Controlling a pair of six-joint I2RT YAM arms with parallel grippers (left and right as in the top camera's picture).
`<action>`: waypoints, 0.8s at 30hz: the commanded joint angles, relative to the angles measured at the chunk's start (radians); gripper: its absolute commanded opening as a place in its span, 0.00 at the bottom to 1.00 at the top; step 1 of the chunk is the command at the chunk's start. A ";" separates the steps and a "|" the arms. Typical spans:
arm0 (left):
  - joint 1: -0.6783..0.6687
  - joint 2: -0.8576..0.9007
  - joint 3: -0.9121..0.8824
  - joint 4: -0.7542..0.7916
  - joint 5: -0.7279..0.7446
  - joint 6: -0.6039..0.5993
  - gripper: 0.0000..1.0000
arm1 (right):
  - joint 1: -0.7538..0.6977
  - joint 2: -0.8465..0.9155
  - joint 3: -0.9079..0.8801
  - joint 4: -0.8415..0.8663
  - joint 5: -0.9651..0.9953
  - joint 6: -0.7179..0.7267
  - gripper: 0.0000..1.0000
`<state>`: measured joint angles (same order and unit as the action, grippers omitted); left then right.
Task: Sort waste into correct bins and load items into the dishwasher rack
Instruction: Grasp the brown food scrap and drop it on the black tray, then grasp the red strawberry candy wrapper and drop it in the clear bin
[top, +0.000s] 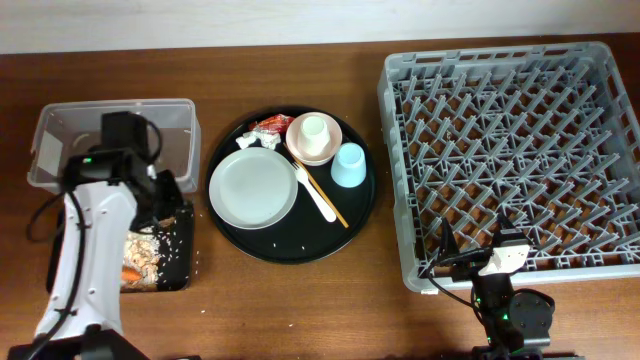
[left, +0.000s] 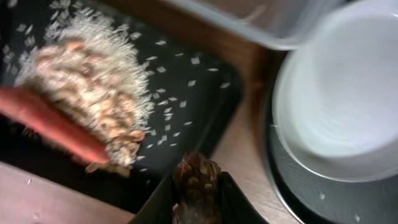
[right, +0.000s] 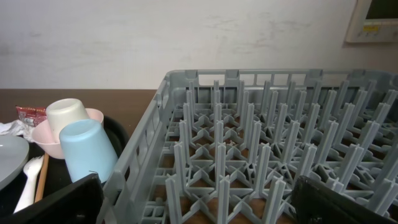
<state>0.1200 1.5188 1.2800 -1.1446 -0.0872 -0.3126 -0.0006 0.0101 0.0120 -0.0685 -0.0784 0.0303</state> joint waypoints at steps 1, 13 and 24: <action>0.100 -0.012 -0.155 0.117 -0.019 -0.062 0.09 | -0.006 -0.006 -0.006 -0.004 0.004 0.008 0.99; 0.242 -0.040 -0.321 0.293 0.028 -0.079 0.61 | -0.006 -0.006 -0.006 -0.004 0.004 0.008 0.98; -0.337 -0.309 -0.228 0.377 0.222 0.056 0.57 | -0.006 -0.006 -0.006 -0.004 0.004 0.008 0.99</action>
<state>-0.1257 1.1923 1.0214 -0.8066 0.1230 -0.3244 -0.0006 0.0109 0.0120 -0.0685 -0.0761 0.0303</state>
